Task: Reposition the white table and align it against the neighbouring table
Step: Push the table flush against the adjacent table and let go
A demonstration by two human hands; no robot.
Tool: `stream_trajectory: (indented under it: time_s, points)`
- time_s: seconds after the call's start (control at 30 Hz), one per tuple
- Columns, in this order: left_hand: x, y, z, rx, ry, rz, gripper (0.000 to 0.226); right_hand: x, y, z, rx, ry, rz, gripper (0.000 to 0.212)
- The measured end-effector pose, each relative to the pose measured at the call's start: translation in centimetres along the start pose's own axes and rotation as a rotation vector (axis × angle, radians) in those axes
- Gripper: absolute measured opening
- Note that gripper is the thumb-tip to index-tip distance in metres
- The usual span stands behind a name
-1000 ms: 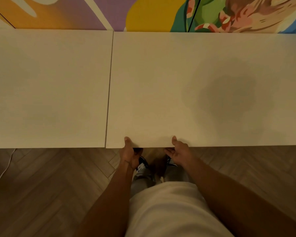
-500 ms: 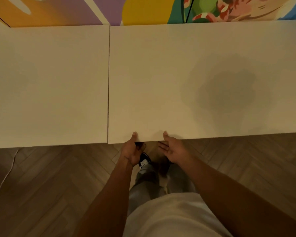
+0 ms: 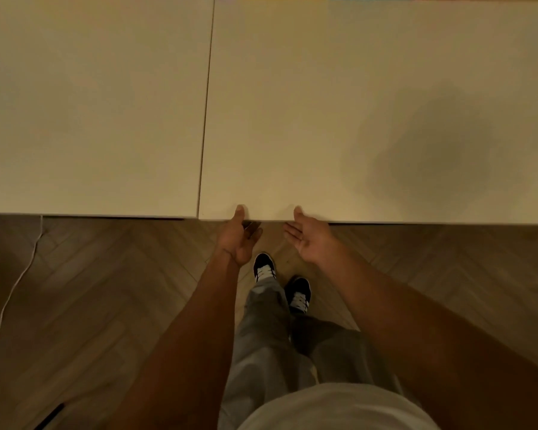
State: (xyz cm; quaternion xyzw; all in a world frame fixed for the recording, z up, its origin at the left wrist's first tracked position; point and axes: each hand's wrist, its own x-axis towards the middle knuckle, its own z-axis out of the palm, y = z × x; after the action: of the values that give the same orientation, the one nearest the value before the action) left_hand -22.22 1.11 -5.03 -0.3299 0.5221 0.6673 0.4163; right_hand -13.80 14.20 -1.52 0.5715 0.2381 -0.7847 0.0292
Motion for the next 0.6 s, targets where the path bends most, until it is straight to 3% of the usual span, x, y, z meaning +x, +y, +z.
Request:
stream_trajectory:
  time_s: [0.13,0.37,0.6]
  points:
    - [-0.6,0.2,0.0,-0.012,-0.006,-0.015,0.035,0.0,0.1,0.2,0.006,0.024,-0.001,0.049]
    - [-1.2,0.3,-0.1,-0.009,-0.014,-0.003,0.057,0.4,0.6,0.9,-0.012,0.018,-0.026,0.053]
    - [-1.2,1.6,-0.6,0.103,-0.073,-0.035,0.06,1.0,0.9,1.6,-0.046,0.059,-0.041,0.033]
